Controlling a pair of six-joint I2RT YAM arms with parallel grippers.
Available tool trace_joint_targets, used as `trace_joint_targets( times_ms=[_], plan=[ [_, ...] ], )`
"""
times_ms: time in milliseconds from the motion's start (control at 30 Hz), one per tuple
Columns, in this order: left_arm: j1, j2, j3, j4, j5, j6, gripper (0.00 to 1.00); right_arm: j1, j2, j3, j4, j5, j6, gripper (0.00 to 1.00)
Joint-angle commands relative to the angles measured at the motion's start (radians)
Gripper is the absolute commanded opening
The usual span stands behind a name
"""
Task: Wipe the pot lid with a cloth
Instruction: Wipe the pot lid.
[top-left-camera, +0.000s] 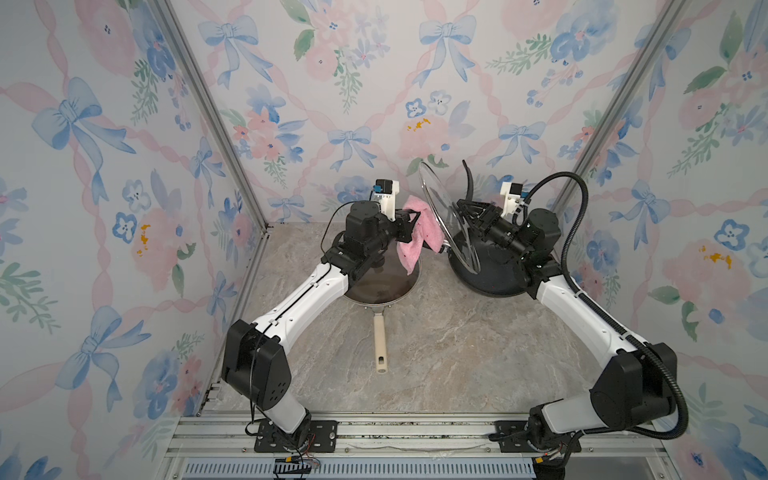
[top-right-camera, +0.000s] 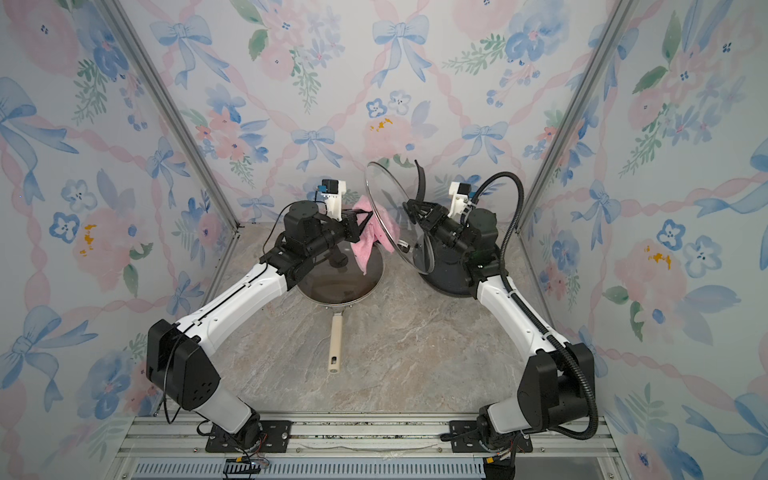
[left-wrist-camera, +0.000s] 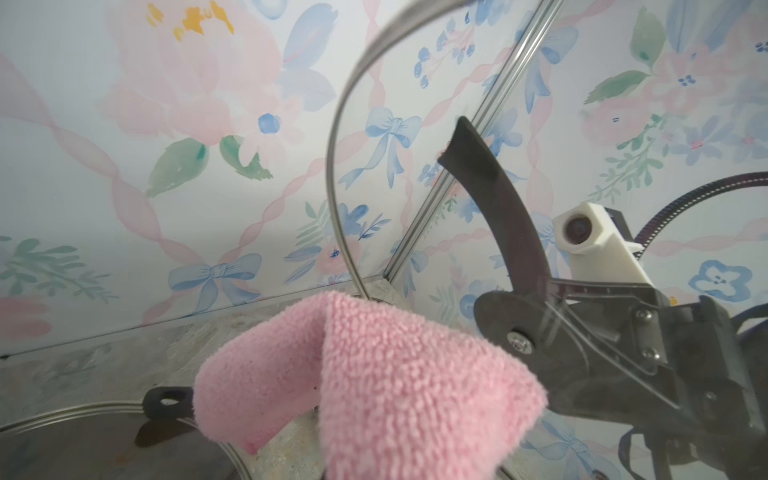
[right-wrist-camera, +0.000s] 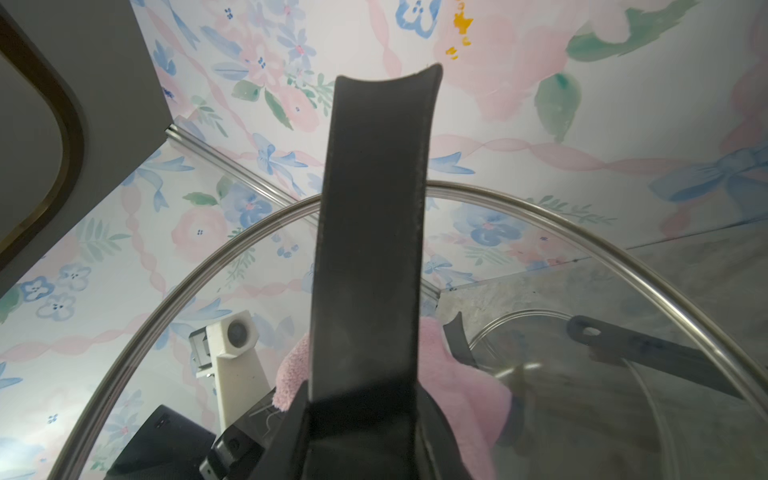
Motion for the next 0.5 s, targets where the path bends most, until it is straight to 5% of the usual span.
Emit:
trace_joint_targets(
  times_ms=[0,233,467],
  plan=[
    [-0.035,0.029,0.071,0.074,0.079,-0.013,0.00,0.045,0.009,0.028,0.292,-0.023,0.069,0.06],
    [-0.072,0.040,0.090,0.098,0.076,-0.008,0.00,0.114,0.127,0.113,0.345,-0.049,0.044,0.16],
    [-0.087,-0.005,0.060,0.099,0.048,0.023,0.00,0.216,0.173,0.200,0.093,0.019,-0.233,0.42]
  ],
)
